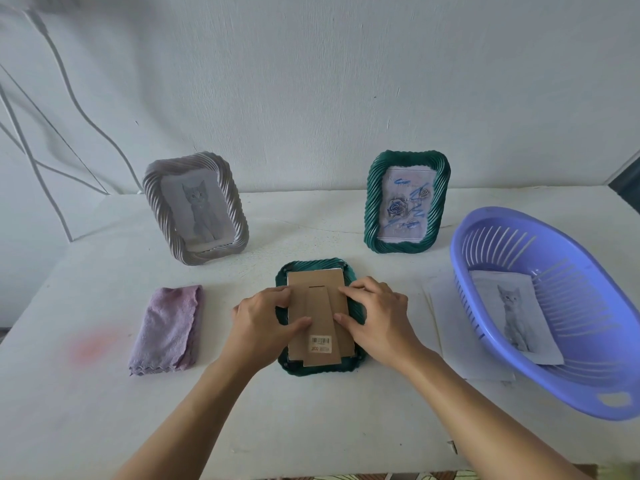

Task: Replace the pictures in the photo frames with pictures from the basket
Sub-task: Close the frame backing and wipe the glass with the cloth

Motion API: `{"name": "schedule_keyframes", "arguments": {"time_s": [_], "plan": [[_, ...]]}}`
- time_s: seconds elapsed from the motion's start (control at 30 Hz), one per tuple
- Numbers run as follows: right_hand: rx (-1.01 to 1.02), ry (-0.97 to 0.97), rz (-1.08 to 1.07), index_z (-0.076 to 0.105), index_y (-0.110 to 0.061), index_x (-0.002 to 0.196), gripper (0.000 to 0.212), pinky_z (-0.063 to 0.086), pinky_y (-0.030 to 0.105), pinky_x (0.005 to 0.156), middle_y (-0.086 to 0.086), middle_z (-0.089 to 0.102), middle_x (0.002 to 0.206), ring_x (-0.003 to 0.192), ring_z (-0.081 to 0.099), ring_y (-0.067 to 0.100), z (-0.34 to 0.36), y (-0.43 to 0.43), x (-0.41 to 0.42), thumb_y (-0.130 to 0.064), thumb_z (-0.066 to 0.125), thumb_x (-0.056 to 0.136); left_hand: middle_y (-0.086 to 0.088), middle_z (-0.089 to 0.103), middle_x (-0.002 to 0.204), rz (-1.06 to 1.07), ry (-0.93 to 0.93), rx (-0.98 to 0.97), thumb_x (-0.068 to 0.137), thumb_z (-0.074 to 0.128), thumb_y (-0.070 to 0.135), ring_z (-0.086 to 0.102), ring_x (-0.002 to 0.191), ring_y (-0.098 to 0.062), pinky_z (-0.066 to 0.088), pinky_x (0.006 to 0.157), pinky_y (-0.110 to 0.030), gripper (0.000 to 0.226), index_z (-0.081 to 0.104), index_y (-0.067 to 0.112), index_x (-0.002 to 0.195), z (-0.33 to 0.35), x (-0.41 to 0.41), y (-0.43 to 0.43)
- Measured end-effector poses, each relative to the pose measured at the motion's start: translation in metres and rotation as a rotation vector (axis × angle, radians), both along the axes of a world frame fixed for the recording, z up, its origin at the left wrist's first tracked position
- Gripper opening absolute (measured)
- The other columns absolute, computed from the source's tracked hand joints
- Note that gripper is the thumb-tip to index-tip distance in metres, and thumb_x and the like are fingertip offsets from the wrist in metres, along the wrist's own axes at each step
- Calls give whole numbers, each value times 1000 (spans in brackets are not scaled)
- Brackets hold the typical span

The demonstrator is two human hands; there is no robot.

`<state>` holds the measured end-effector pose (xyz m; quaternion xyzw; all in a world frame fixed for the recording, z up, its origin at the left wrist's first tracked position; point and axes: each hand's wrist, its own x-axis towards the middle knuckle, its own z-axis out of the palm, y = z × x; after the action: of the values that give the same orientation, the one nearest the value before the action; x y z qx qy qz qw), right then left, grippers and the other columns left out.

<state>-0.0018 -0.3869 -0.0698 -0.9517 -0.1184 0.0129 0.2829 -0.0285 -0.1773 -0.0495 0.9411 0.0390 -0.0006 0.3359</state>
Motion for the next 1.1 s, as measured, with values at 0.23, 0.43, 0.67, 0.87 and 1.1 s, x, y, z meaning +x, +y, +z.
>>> {"name": "schedule_keyframes", "arguments": {"time_s": [0.23, 0.43, 0.67, 0.87, 1.1], "plan": [[-144, -35, 69, 57, -30, 134, 48, 36, 45, 93, -15, 47, 129, 116, 46, 17, 3, 1, 3, -50, 62, 90, 15, 52, 118, -28, 8, 83, 77, 77, 52, 53, 103, -9, 36, 97, -40, 49, 69, 22, 115, -8, 6, 3], [-234, -88, 110, 69, -30, 120, 31, 32, 44, 93, -19, 50, 131, 117, 42, 17, 11, 2, 17, -42, 61, 92, 13, 49, 116, -94, -6, 170, 84, 70, 53, 51, 97, -9, 34, 90, -38, 44, 70, 20, 114, -11, 10, 5], [-111, -185, 45, 76, -30, 92, 7, 32, 39, 85, -19, 68, 105, 104, 49, 14, 4, 3, 32, -29, 70, 88, 17, 62, 100, -21, -116, 159, 92, 64, 43, 52, 82, -7, 27, 77, -35, 20, 72, 34, 108, -12, 27, 18], [-48, -93, -19, 69, -29, 112, 35, 43, 45, 87, -9, 60, 110, 111, 46, 20, 10, 3, 42, -32, 79, 78, 10, 54, 102, 15, -129, 133, 89, 66, 46, 50, 84, -8, 25, 82, -35, 32, 66, 36, 120, -18, 44, 24], [-116, 81, -18, 55, -35, 130, 53, 38, 43, 95, -9, 52, 124, 125, 39, 18, 13, 2, 54, -43, 74, 81, 11, 56, 106, -11, -29, 125, 85, 70, 47, 54, 88, -10, 33, 84, -39, 35, 61, 39, 119, -19, 54, 29]]}}
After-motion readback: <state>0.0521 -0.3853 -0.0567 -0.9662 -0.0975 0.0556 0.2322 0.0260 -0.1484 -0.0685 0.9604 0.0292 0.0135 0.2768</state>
